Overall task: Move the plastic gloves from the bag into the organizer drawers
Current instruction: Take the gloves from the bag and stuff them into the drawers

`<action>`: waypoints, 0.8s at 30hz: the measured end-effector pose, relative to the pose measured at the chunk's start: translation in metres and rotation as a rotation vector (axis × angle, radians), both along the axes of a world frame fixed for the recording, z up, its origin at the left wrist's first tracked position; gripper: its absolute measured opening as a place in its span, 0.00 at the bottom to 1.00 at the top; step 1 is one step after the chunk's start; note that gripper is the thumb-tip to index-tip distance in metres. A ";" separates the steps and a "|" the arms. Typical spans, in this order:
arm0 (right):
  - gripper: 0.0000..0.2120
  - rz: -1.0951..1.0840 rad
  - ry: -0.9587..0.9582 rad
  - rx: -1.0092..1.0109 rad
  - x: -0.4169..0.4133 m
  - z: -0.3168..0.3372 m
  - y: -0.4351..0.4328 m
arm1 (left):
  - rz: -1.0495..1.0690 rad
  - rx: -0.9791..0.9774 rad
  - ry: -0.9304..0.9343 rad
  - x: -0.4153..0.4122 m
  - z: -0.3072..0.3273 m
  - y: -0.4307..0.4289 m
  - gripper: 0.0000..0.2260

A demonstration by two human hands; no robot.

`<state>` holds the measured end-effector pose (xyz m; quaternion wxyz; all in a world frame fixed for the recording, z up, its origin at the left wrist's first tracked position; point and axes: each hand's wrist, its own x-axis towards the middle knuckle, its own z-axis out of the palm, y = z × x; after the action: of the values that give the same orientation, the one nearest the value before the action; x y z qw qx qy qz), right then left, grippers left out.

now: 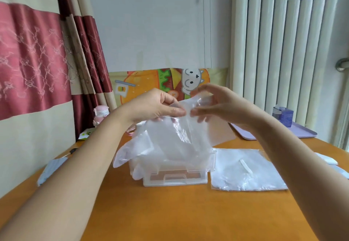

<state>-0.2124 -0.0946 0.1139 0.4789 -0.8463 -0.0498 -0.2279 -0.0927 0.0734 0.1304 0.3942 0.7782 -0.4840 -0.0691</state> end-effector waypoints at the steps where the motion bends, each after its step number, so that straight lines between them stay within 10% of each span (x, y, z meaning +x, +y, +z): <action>1: 0.17 -0.018 -0.011 0.003 0.004 0.001 0.004 | 0.006 0.035 -0.018 0.004 0.003 -0.001 0.10; 12: 0.14 -0.197 0.148 0.431 0.045 -0.041 -0.019 | 0.184 0.192 0.350 0.071 -0.018 0.028 0.25; 24: 0.14 -0.500 0.086 -0.556 0.071 -0.076 -0.008 | 0.686 0.269 -0.522 0.049 -0.047 0.011 0.10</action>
<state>-0.1414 -0.1026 0.0375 0.1621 -0.9388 0.1184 -0.2798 -0.0435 0.0847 0.0833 0.1543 0.9293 -0.2679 0.2019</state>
